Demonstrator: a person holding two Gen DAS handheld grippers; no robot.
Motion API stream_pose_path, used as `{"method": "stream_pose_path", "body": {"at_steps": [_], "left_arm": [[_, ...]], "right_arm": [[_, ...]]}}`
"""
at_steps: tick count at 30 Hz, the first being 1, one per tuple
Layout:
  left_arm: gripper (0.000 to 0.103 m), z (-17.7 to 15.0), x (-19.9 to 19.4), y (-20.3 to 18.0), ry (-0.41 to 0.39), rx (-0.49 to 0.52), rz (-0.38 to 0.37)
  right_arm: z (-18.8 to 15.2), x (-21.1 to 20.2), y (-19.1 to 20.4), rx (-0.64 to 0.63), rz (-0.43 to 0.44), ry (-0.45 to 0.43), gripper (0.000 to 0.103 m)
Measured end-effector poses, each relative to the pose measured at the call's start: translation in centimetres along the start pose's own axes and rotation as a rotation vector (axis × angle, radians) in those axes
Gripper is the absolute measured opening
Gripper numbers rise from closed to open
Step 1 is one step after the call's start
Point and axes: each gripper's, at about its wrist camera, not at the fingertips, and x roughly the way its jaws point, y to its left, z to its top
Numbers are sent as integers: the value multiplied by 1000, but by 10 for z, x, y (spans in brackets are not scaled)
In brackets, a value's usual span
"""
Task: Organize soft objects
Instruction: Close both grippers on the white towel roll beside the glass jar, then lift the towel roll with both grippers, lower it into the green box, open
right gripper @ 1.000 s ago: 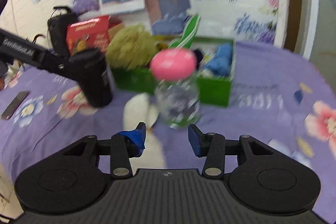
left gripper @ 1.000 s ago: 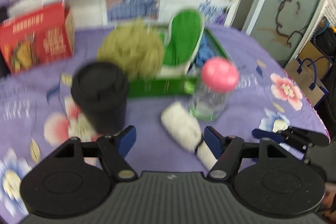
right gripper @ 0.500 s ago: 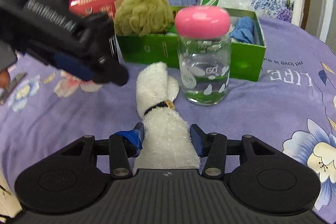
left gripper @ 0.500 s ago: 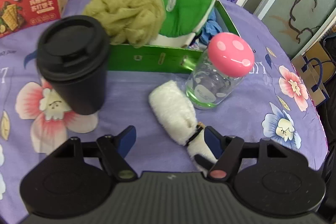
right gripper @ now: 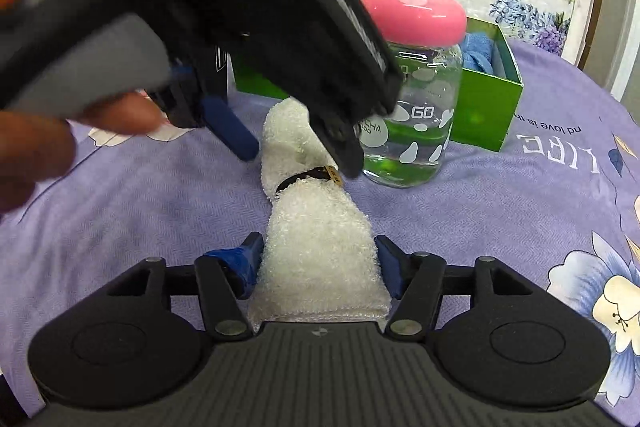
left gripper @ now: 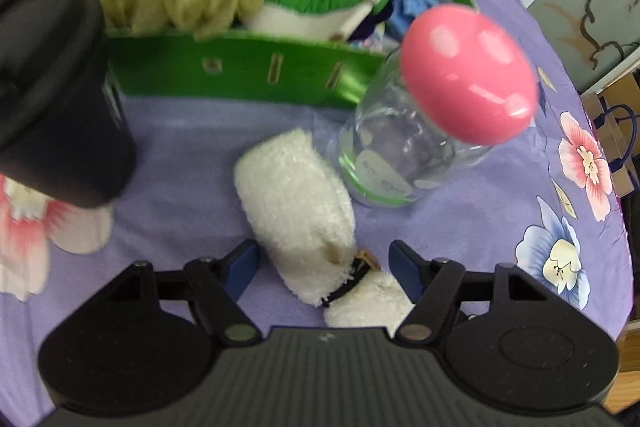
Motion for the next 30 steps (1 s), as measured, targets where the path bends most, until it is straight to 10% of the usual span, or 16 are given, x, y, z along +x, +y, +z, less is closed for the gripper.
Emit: {"method": "stream_pose_path", "body": {"at_steps": [9, 14, 24, 30], "left_arm": [[53, -2, 0, 7, -3, -8, -1], [44, -11, -15, 8, -25, 11, -22], [43, -42, -88, 8, -122, 50, -75], [43, 3, -147, -19, -289, 111, -118]], "right_arm": [[-1, 6, 0, -8, 17, 2, 46], [-8, -5, -3, -3, 73, -27, 14], [-2, -59, 21, -82, 93, -108, 12], [58, -86, 1, -179, 46, -238, 12]]}}
